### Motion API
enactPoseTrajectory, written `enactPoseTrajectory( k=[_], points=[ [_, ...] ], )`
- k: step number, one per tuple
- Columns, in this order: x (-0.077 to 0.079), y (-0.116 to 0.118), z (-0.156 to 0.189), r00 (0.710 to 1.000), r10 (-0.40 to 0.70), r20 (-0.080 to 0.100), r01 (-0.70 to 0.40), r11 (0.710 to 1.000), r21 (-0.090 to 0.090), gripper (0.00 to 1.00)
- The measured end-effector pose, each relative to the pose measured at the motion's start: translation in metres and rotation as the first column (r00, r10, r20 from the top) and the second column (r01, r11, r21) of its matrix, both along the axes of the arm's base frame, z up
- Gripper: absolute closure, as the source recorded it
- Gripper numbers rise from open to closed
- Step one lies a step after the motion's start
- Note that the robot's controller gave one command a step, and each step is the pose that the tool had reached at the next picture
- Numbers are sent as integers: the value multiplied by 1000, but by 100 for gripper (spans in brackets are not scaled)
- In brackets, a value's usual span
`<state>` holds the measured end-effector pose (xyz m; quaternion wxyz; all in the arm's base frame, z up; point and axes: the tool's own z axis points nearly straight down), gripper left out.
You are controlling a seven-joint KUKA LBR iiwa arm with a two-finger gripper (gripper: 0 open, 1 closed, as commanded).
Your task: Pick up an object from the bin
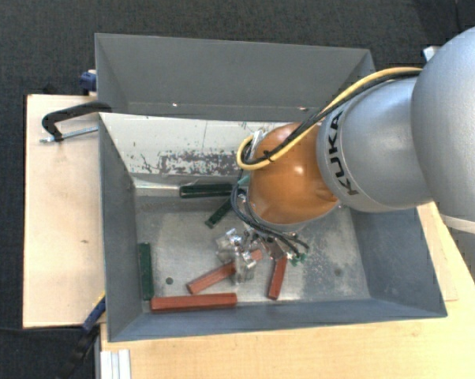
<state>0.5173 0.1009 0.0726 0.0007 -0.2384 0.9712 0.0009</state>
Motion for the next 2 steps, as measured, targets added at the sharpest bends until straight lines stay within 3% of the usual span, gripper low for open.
enactPoseTrajectory(
  k=[1,2],
  points=[
    [0,0,0,1000,0,0,0,1000,0,100],
    [0,2,161,1000,27,7,-27,1000,0,100]
  ],
)
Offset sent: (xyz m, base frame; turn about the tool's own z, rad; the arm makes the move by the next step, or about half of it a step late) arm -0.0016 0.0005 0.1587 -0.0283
